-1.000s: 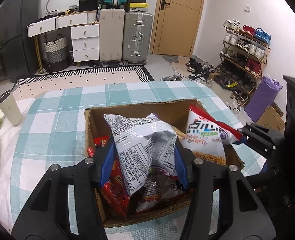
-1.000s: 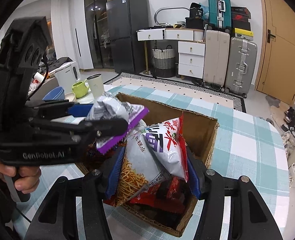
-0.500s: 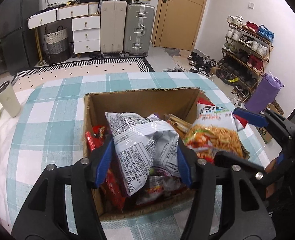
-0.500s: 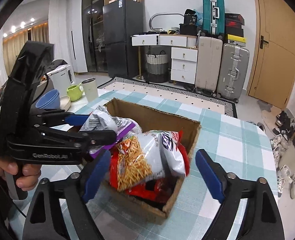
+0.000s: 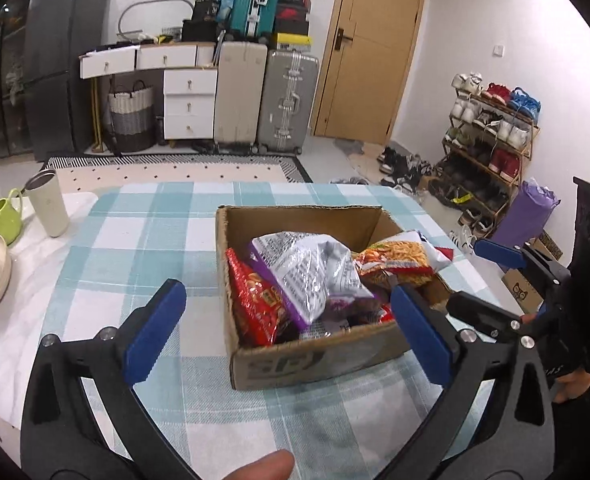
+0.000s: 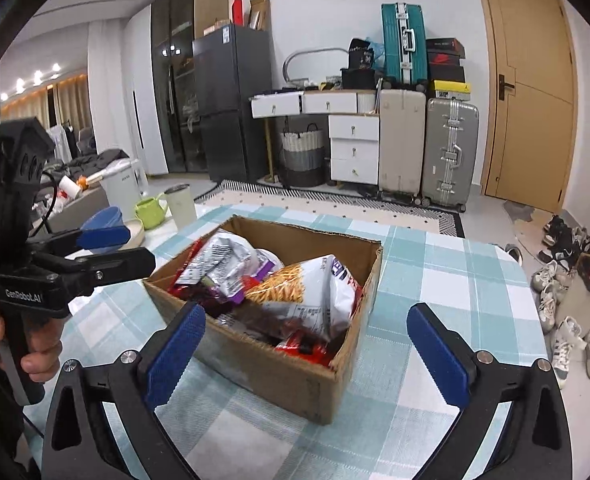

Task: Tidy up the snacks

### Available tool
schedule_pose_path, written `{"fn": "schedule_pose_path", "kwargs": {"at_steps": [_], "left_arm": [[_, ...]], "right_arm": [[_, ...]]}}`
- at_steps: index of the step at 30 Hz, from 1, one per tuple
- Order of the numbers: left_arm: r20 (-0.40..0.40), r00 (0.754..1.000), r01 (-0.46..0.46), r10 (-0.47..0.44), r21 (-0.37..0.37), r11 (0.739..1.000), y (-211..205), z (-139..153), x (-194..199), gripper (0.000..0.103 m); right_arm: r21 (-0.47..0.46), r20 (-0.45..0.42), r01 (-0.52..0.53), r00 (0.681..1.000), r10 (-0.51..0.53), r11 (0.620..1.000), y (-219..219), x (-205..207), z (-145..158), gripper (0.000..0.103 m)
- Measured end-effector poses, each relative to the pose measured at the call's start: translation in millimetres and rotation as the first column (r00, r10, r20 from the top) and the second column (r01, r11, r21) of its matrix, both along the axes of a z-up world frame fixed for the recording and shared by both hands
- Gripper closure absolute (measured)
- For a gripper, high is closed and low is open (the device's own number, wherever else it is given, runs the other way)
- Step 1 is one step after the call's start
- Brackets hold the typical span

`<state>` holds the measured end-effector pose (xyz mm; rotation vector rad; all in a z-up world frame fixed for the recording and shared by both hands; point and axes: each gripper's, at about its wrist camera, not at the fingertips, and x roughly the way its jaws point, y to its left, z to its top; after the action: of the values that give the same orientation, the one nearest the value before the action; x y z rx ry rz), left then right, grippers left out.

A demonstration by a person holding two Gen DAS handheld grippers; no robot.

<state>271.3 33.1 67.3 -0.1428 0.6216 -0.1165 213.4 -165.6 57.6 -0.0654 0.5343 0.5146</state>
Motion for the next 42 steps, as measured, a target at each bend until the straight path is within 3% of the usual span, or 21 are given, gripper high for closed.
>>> {"fn": "schedule_pose_path", "kwargs": {"at_steps": [10,19,42], "left_arm": [[0.076,0.995,-0.058,0.057,0.011,0.998,4,-4,-56,0.001],[0.132,0.987,-0.098,0.094,0.028,0.995,4,-25,-86,0.001],[0.197,0.974,-0.120,0.110,0.039,0.992,-9,-63,-103,0.001]], "right_arm": [[0.072,0.101,-0.011,0.995,0.003,0.997,-13,-46,-3,0.001],[0.080,0.136,-0.007,0.991,-0.004,0.997,-18,-74,-26,0.001],[0.070,0.179,-0.003,0.984,-0.010,0.998,-16,-92,-49,0.001]]}}
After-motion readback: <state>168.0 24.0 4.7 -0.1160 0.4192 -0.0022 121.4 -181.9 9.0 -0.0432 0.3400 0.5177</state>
